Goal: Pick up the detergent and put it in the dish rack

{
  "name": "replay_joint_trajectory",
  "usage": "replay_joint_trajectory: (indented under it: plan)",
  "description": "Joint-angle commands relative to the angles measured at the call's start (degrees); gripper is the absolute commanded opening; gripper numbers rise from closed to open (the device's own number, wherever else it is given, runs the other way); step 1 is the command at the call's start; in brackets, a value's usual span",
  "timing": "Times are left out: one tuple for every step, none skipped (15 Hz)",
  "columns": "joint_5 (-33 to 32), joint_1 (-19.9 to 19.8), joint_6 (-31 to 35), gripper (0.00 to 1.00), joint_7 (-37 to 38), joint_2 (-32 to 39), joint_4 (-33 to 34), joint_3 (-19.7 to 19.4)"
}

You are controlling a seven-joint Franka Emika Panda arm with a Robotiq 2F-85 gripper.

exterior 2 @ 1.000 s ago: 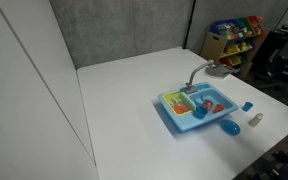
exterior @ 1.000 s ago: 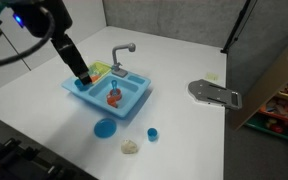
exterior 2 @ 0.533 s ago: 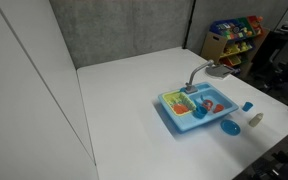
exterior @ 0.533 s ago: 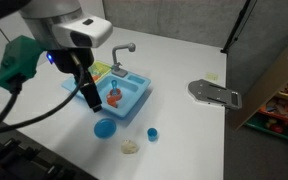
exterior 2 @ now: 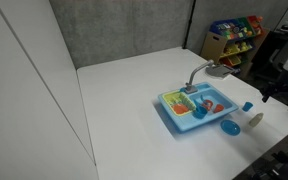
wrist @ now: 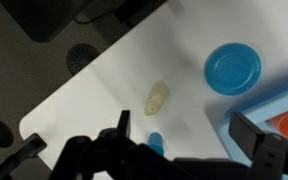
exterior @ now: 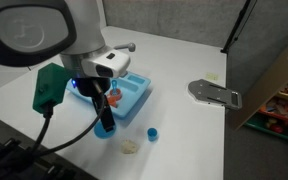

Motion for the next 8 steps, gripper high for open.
replay_joint_trajectory:
  plan:
    - [-0.1,2.0,-0.1,1.0,0.5,0.9,0.6,-2.2]
    - [-0.1,2.4,-0.1,1.0,0.5,1.5,1.0,-2.5]
    - [-0.1,2.6,-0.1,1.0,0.5,1.7,1.0,-2.7]
    - [-0.1,2.8,-0.1,1.0,0.5,1.7,0.9,-2.8]
    - [-0.1,2.9,-0.1,1.0,0.5,1.7,0.9,-2.9]
    - [-0.1,3.0,-0.1,1.0,0.5,1.7,0.9,-2.9]
    - [-0.1,2.9,-0.1,1.0,0.5,1.7,0.9,-2.9]
    - [-0.6,2.9,0.3,1.0,2.3,2.3,1.6,-3.1]
